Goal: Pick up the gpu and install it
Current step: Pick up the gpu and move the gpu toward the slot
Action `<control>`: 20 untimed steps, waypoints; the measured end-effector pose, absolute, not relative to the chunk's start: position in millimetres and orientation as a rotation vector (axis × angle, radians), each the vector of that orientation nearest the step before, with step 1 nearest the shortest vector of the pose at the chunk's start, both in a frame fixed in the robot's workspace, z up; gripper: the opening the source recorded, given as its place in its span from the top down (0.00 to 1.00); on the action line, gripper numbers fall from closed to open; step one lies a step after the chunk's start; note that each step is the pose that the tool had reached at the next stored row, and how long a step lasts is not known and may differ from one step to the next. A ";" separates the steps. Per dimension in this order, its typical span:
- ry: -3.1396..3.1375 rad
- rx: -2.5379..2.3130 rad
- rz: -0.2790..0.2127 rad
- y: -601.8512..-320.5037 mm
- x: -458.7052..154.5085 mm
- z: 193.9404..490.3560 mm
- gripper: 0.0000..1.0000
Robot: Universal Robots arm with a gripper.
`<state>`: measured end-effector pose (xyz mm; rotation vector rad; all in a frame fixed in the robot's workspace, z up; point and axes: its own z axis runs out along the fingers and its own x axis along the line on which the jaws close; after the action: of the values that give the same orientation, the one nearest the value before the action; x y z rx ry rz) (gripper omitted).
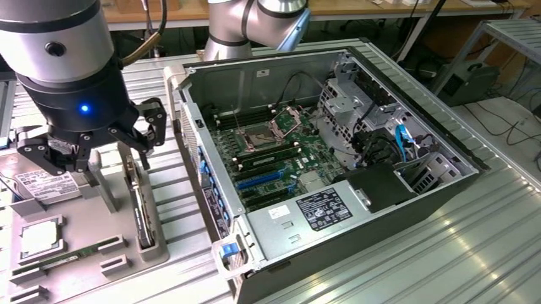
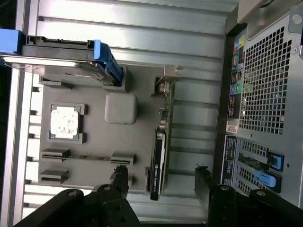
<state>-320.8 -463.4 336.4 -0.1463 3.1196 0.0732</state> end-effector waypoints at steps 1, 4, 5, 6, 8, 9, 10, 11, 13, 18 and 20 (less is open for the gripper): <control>3.120 -0.146 0.073 -463.4 -320.8 334.5 0.32; 3.120 -0.146 0.073 -463.4 -320.8 326.9 0.32; 3.120 -0.146 0.073 -463.4 -320.8 324.9 0.32; 3.120 -0.146 0.073 -463.4 -320.8 323.0 0.32; 3.120 -0.146 0.073 -463.3 -320.8 319.3 0.32; 3.120 -0.146 0.073 -463.2 -320.7 317.6 0.32; 3.120 -0.146 0.073 -463.0 -320.7 316.1 0.32; 3.120 -0.146 0.073 -462.7 -320.6 314.7 0.32; 3.120 -0.146 0.073 -462.3 -319.7 312.4 0.32; 3.120 -0.146 0.073 -461.6 -316.8 306.2 0.32; 3.119 -0.146 0.073 -461.2 -316.5 303.9 0.32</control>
<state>-316.5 -461.2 303.9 -0.1460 3.1194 0.0734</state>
